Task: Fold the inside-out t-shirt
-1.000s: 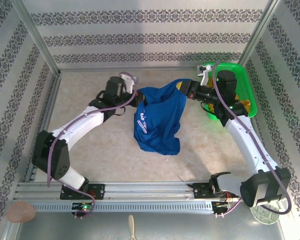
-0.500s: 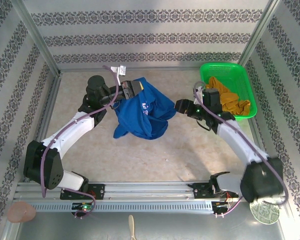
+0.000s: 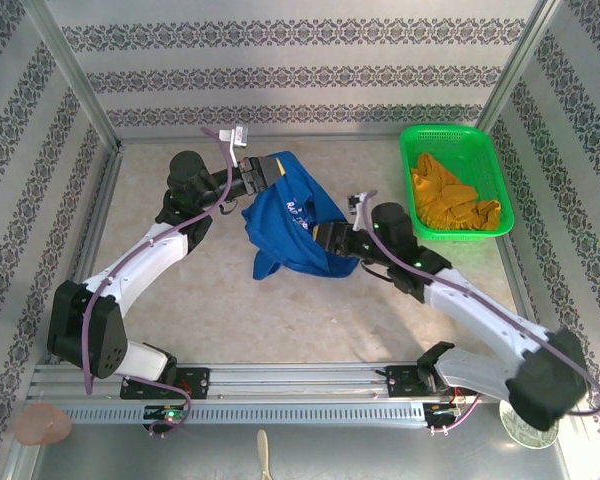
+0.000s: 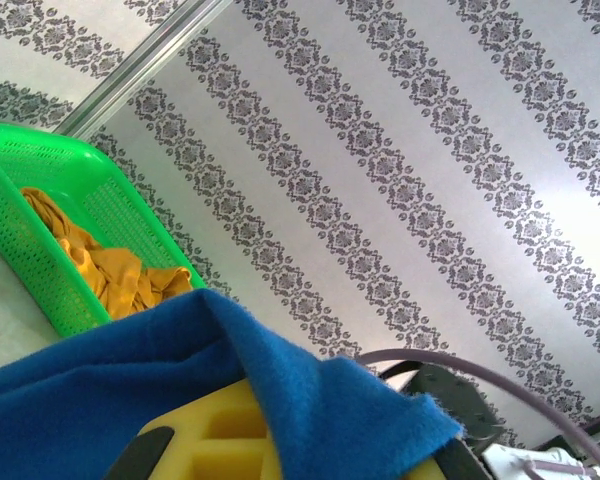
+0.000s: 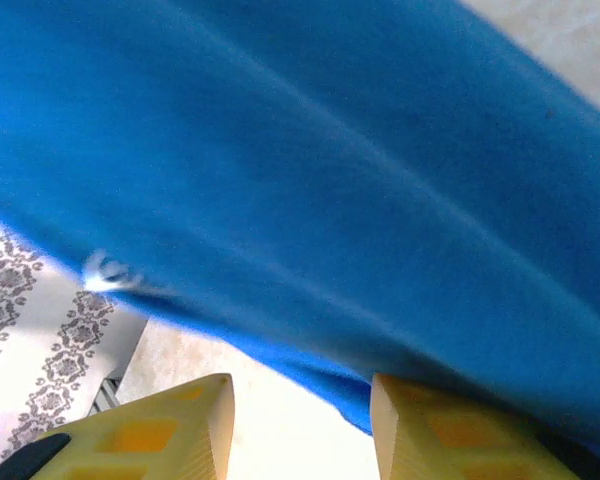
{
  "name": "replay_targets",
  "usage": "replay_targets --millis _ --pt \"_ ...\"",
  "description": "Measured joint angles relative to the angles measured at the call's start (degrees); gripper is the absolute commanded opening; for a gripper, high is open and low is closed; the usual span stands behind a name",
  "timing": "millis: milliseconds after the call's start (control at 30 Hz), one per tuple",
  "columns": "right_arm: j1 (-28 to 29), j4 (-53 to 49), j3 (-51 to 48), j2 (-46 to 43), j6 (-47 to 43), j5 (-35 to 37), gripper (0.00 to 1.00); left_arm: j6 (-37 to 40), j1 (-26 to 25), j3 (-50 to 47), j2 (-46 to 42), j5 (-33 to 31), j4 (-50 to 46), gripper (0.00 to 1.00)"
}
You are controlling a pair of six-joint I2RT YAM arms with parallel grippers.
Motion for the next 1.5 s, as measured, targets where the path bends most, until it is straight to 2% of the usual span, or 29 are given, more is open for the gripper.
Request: replay_targets --millis 100,233,500,633,800,833,933,967,1000,1233,1367,1500 --pt "-0.2 5.7 0.0 5.0 4.1 1.6 0.67 -1.4 0.0 0.0 0.3 0.2 1.2 0.0" --pt "-1.5 13.9 0.0 10.1 10.1 3.7 0.74 -3.3 0.0 0.0 1.4 0.3 3.3 0.0" --pt "-2.4 26.3 1.3 20.9 20.6 4.6 0.77 -8.2 0.0 0.0 4.2 0.3 8.7 0.0" --pt "-2.7 33.7 4.7 28.7 25.9 4.6 0.72 -10.8 0.0 -0.1 5.6 0.3 11.9 0.0" --pt "-4.0 41.3 10.9 37.6 31.8 1.6 0.73 -13.0 0.0 -2.0 5.9 0.3 15.2 0.0" --pt "-4.3 42.4 12.2 38.8 32.8 0.7 0.7 -13.6 0.0 -2.4 6.2 0.3 16.1 0.0" --pt "-4.4 45.5 15.6 41.5 34.7 -1.8 0.18 -15.4 0.1 -3.0 7.2 0.3 18.8 0.0" --pt "-4.5 46.9 16.9 42.4 35.4 -2.7 0.04 -16.1 0.2 -3.3 7.5 0.2 19.8 0.0" --pt "-4.7 47.9 17.5 42.9 35.9 -3.4 0.0 -16.6 0.4 -3.6 7.6 0.0 20.5 0.0" --pt "-8.5 54.9 15.1 41.3 39.5 -9.1 0.0 -18.9 6.4 -9.0 6.8 -3.3 23.9 0.0" --pt "-12.2 55.7 10.1 35.1 40.2 -12.8 0.0 -18.9 11.0 -13.0 5.7 -7.4 23.6 0.0" --pt "-13.3 55.6 7.3 27.2 40.1 -16.2 0.0 -18.8 12.0 -14.3 5.7 -10.7 21.8 0.0"
